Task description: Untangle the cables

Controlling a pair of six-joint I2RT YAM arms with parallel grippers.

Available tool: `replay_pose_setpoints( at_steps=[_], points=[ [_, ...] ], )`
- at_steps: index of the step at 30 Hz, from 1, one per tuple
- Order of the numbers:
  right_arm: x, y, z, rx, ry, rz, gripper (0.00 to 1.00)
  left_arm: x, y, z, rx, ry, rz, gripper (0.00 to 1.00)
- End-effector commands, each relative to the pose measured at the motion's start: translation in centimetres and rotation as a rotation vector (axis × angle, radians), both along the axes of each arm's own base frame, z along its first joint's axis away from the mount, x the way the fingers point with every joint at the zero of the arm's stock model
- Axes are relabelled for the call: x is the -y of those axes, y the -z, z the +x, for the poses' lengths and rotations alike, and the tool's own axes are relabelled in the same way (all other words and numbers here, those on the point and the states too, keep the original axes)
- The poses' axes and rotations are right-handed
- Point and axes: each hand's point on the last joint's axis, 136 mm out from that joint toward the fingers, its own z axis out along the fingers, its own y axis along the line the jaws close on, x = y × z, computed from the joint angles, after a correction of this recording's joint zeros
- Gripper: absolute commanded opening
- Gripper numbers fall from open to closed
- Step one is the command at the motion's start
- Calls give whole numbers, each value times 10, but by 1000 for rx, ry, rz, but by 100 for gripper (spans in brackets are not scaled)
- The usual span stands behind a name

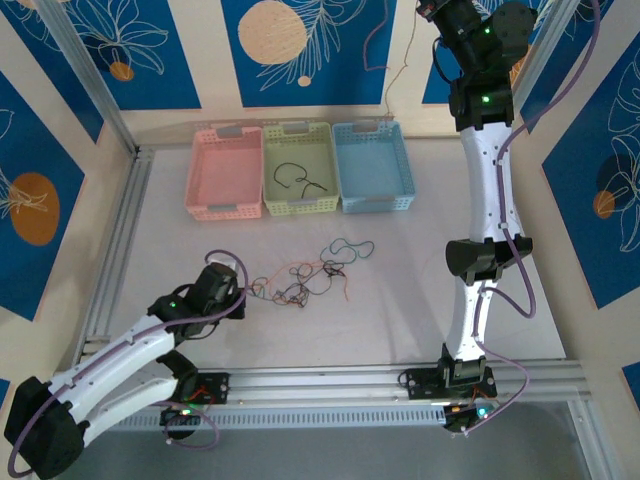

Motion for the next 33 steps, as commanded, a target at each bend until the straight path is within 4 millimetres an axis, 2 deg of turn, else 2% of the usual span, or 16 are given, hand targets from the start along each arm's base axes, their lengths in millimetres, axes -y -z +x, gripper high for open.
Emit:
replay_pose_setpoints(
  at_steps=[1,18,26,31,33],
  points=[
    [11,-6,1,32,51,14,0,0,0,1,0,3,-6,0],
    [12,32,52,-2,109,14,0,1,1,1,-5,9,-5,0],
    [9,41,61,-13,110,4,0,1,1,1,-6,8,-5,0],
    [5,61,74,-65,102,-21,0,1,1,1,-4,9,-5,0],
    [1,78,84,-116,85,-39,0,1,1,1,-5,9,-5,0]
  ],
)
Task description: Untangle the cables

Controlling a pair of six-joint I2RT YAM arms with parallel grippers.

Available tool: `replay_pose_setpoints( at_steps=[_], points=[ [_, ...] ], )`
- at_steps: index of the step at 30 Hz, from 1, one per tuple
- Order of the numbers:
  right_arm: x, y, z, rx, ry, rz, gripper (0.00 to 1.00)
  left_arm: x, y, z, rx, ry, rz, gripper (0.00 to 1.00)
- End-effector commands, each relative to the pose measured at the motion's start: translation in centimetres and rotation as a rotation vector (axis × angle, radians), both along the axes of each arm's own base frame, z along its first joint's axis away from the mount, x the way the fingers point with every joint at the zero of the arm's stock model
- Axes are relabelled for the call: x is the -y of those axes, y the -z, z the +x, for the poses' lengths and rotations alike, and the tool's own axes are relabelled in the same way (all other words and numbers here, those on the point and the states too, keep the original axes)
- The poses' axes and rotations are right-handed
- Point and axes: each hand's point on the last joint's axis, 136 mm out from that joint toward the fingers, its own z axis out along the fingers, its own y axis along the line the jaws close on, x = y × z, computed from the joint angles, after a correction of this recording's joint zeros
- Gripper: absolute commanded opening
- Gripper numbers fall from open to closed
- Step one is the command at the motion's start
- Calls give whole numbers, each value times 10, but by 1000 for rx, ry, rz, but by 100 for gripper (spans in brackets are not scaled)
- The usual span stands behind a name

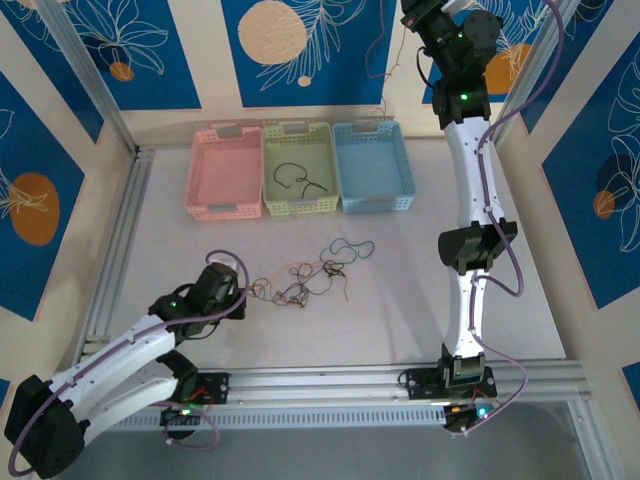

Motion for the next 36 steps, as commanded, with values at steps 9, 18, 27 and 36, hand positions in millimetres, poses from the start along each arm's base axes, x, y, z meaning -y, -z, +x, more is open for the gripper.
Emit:
replay_pose_setpoints(
  at_steps=[9,18,27,36],
  points=[
    [-18,107,35,-216,-58,-65,0,1,-1,2,7,7,-8,0],
    [-16,191,37,-340,-42,-105,0,1,-2,2,10,7,-12,0],
    [-3,274,55,-558,-5,-141,0,1,-2,1,12,9,-11,0],
    [-5,359,58,-807,-38,-189,18,1,-1,1,9,9,-12,0]
  ],
)
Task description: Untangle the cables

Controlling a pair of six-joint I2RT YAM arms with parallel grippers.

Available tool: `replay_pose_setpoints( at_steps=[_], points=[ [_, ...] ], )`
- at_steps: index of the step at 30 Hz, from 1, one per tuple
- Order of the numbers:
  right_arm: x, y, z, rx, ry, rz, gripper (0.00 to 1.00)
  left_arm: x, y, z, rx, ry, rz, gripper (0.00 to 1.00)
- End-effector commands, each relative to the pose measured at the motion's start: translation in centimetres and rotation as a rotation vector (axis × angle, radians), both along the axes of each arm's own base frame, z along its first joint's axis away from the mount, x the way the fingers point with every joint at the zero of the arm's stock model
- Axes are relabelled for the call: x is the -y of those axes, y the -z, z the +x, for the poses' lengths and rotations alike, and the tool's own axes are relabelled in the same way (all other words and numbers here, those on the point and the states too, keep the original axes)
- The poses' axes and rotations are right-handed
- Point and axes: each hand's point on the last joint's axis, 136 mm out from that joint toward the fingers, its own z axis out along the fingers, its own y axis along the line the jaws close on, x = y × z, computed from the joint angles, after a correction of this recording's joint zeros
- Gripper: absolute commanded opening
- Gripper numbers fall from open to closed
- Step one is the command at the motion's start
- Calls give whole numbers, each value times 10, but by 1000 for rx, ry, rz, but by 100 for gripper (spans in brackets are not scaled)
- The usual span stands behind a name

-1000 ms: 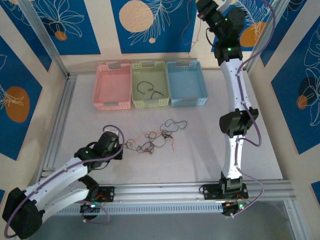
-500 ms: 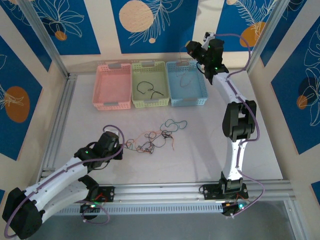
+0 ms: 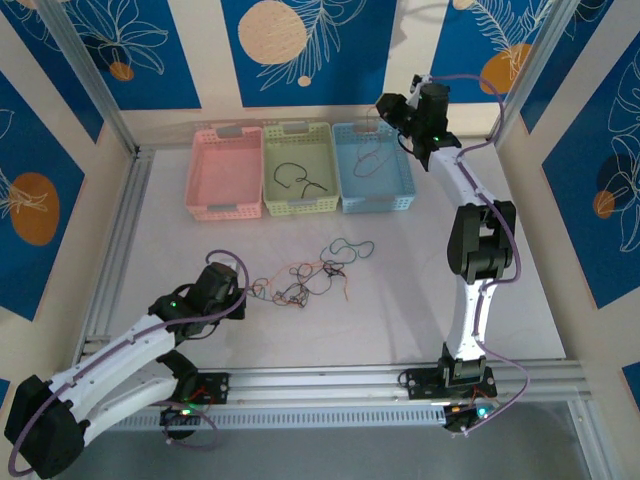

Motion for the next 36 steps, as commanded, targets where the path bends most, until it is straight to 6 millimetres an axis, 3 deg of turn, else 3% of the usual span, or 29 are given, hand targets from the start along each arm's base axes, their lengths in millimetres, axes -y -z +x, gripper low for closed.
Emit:
replay_pose_setpoints(
  at_steps=[1,6,12,19,27,30,32,36],
  points=[
    [-3,50,-1,-145,-36,-27,19,1,-1,1,7,6,-13,0],
    [-12,77,-7,-233,-77,-42,25,1,-1,1,7,7,-13,0],
    [-2,94,-16,-336,-35,-69,39,1,-1,1,6,7,-13,0],
    [6,87,-44,-436,45,-136,52,2,-1,1,5,10,-14,0],
    [-14,51,-116,-332,-17,-150,51,2,0,1,2,11,-12,0],
    [-4,49,-142,-276,16,-155,51,2,0,1,3,12,-12,0],
    [11,51,-147,-250,74,-172,51,2,0,1,0,11,-11,0],
    [48,56,-127,-275,149,-172,51,3,0,1,0,14,-14,0]
  ],
)
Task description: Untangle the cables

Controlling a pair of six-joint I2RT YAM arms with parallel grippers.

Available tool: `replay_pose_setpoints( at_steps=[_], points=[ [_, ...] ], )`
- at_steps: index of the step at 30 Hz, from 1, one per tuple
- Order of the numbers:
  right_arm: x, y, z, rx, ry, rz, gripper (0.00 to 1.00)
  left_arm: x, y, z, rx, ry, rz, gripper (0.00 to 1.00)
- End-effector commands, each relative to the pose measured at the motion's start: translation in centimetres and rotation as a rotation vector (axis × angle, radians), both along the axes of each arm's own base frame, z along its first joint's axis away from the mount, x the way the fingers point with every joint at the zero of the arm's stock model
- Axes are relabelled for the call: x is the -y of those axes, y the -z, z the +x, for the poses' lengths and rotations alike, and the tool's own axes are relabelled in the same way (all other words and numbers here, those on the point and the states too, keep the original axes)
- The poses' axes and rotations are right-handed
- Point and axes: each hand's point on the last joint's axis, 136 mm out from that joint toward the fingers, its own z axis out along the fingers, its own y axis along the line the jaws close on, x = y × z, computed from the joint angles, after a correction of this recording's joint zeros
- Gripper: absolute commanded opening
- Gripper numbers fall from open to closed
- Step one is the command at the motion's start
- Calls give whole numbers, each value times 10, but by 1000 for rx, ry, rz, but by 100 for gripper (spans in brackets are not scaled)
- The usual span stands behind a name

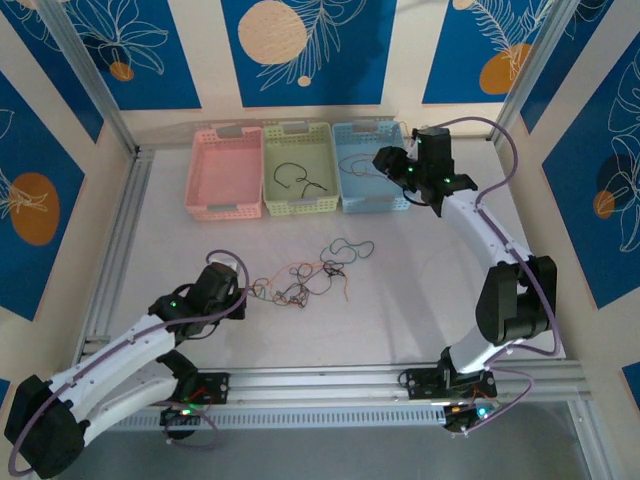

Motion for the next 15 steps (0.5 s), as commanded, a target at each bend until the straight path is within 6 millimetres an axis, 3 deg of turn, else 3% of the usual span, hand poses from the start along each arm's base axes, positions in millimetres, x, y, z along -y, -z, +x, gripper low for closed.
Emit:
replay_pose_setpoints(
  at_steps=[1,8,15],
  points=[
    [46,13,34,-13,112,-41,51,1,0,1,2,7,-8,0],
    [102,36,109,-116,203,-87,52,0,0,1,3,4,-8,0],
    [115,65,174,-159,154,-79,54,1,1,1,0,8,-7,0]
  ],
)
